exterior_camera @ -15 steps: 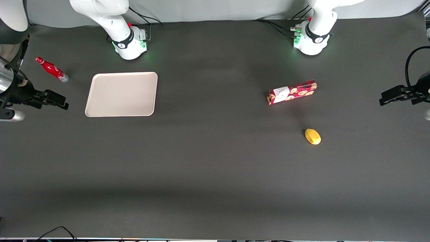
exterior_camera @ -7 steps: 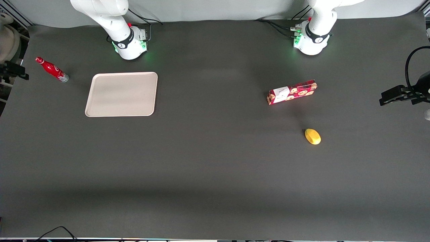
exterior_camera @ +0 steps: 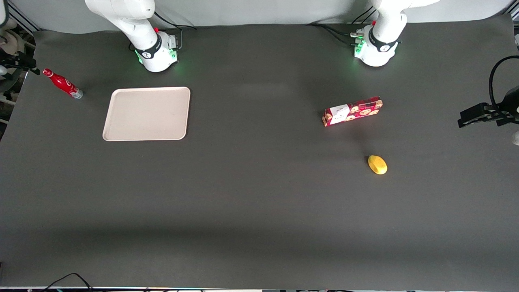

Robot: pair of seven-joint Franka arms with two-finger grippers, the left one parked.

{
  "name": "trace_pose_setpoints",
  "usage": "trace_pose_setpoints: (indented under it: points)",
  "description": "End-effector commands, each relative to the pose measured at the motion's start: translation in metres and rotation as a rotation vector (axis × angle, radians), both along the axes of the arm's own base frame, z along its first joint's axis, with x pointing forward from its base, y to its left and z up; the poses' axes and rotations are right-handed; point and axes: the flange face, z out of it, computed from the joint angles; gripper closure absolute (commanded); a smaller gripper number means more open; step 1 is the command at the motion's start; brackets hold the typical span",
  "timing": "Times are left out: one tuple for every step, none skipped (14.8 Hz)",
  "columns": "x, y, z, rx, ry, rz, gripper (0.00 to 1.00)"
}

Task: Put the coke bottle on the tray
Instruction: 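Move the right gripper down toward the red Coca-Cola bottle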

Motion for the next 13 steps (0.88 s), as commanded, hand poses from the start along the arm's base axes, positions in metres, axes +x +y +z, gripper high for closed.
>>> trace_pose_setpoints:
  points:
    - [-0.046, -0.004, -0.033, -0.042, -0.018, 0.064, 0.0]
    - [-0.057, -0.013, -0.042, -0.046, -0.02, 0.083, 0.0]
    - [-0.065, -0.022, -0.049, -0.042, -0.037, 0.097, 0.0]
    - [-0.074, -0.03, -0.056, -0.029, -0.045, 0.086, 0.0]
    - [-0.081, -0.035, -0.062, -0.02, -0.044, 0.071, 0.0]
    - [-0.087, -0.039, -0.067, -0.011, -0.04, 0.056, 0.0]
    - [-0.095, -0.043, -0.075, 0.004, -0.045, 0.039, 0.0]
    - [-0.099, -0.044, -0.081, 0.001, -0.05, 0.038, 0.0]
    - [-0.103, -0.045, -0.086, -0.002, -0.053, 0.037, 0.01]
    - [-0.107, -0.048, -0.088, -0.006, -0.059, 0.032, 0.01]
    - [-0.108, -0.049, -0.089, -0.007, -0.062, 0.03, 0.01]
    - [-0.109, -0.049, -0.091, -0.012, -0.057, 0.035, 0.01]
    - [-0.11, -0.051, -0.092, -0.017, -0.069, 0.033, 0.01]
